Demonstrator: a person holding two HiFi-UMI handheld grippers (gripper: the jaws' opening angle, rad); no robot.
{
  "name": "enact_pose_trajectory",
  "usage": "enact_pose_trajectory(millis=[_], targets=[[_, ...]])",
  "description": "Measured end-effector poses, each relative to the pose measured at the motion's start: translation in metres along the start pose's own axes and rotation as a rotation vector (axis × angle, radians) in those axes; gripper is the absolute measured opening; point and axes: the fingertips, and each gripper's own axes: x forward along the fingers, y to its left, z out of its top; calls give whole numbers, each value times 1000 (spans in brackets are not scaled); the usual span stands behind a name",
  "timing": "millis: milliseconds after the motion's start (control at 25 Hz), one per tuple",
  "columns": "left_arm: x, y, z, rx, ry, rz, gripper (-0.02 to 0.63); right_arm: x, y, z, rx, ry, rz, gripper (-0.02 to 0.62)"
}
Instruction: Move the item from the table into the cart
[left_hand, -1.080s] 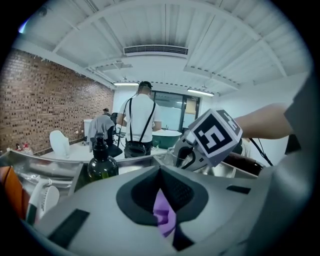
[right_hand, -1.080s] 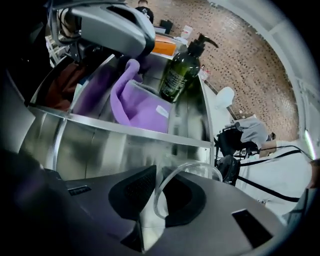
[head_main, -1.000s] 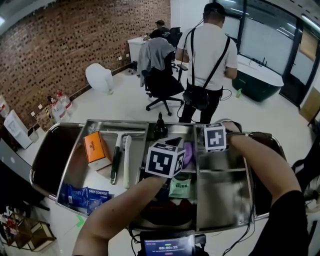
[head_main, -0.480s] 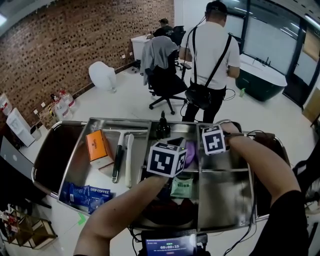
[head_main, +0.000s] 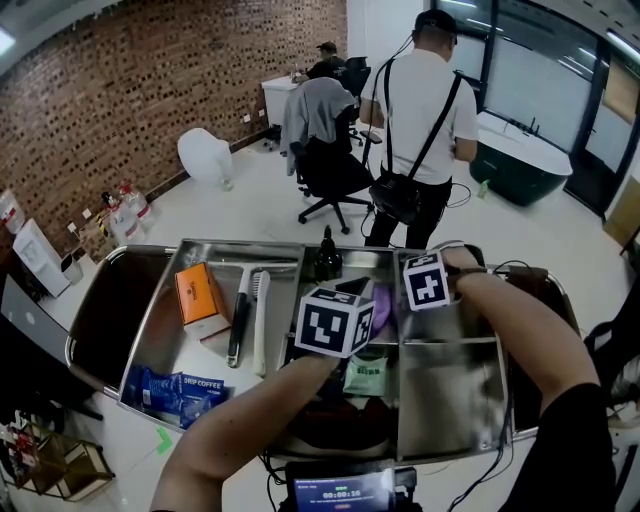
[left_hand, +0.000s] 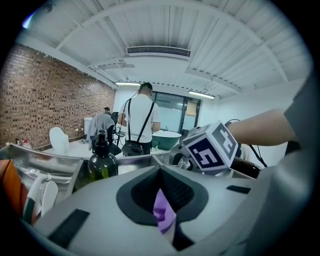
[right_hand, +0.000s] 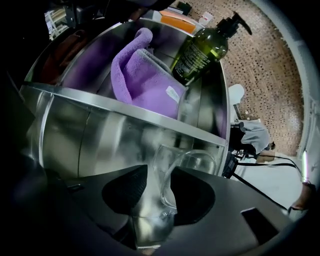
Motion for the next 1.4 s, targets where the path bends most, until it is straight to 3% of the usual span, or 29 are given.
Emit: enact_pose_trajectory(millis=[80, 240, 360, 600, 680, 760, 840, 920, 1000, 1240, 1400], targets=[[-3, 1, 0, 5, -2, 0, 0, -9, -4, 1, 29, -27, -21, 186], [-16, 2, 5, 3, -30, 11, 0, -41, -8, -10, 122, -82, -91, 186], [-35, -5, 20, 38, -85, 26, 0, -72, -4, -8, 180, -217, -179, 186], [-79, -38, 38, 159, -192, 20, 0, -138, 25, -3, 492, -563, -228, 186], [-93, -51, 40, 185, -219, 6, 0, -164, 35, -1, 569, -670, -278, 126], [-108, -61, 42, 196, -248, -6, 0, -191, 44, -2, 666, -792, -332, 109], [-127, -70, 41, 177, -285, -22, 0, -216, 53, -6, 773, -916, -382, 109], [-146, -77, 36, 138, -326, -39, 0, -238, 65, -9, 862, -1035, -418, 18], [-159, -80, 29, 123, -352, -35, 0, -256, 80, -11, 924, -1132, -445, 14], [-191, -71, 6, 113, -389, 9, 0, -284, 126, -7, 1034, -1320, -525, 2], [-205, -71, -6, 169, -405, 29, 0, -283, 148, -6, 1095, -1364, -554, 2]])
